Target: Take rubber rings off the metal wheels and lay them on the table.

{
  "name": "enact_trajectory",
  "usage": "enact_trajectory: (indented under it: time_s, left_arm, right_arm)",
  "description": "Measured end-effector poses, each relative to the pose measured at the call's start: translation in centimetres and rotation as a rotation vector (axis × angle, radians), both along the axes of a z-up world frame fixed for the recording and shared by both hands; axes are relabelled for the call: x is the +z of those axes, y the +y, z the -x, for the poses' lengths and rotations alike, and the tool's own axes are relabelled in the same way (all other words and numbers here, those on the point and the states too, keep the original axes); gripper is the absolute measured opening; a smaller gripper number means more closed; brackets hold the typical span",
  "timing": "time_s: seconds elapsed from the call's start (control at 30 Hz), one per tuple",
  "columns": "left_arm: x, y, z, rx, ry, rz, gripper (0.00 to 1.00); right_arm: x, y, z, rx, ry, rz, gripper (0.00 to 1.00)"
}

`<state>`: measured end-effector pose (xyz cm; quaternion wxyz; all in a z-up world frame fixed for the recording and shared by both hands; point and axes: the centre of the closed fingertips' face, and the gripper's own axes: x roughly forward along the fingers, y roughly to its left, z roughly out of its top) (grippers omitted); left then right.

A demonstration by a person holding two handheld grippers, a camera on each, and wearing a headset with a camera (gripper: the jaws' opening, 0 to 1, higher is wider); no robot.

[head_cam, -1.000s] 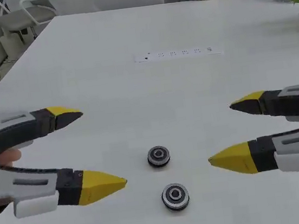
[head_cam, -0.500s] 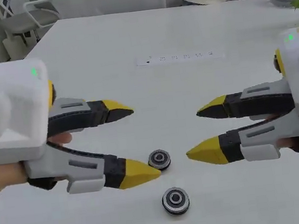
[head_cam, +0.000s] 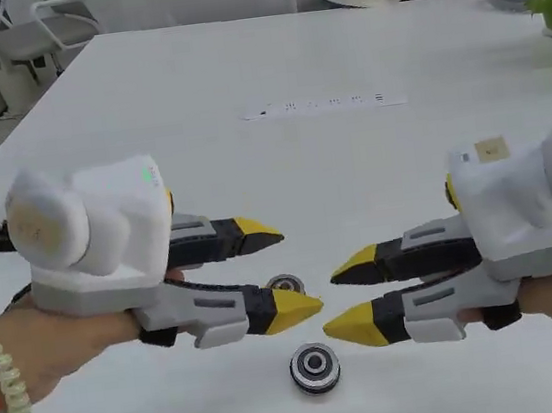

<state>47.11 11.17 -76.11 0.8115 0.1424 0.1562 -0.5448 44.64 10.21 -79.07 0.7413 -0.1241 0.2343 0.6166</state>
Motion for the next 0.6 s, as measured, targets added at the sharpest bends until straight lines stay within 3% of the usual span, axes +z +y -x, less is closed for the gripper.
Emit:
enact_trajectory:
  time_s: [0.13, 0.47, 0.6]
  left_arm:
    - [-2.2, 0.5, 0.6, 0.003, 0.031, -0.043, 0.34]
    - [-5.7, 0.3, 2.7, -0.055, 0.093, -0.113, 0.29]
    - [-6.7, -0.2, 3.5, -0.105, 0.075, -0.161, 0.24]
  right_arm:
    - [-1.7, -0.2, 0.7, 0.015, 0.04, 0.029, 0.27]
    - [-4.3, -0.5, 1.5, 0.014, 0.08, 0.083, 0.26]
    - [-5.1, -0.5, 1.6, 0.021, 0.067, 0.118, 0.26]
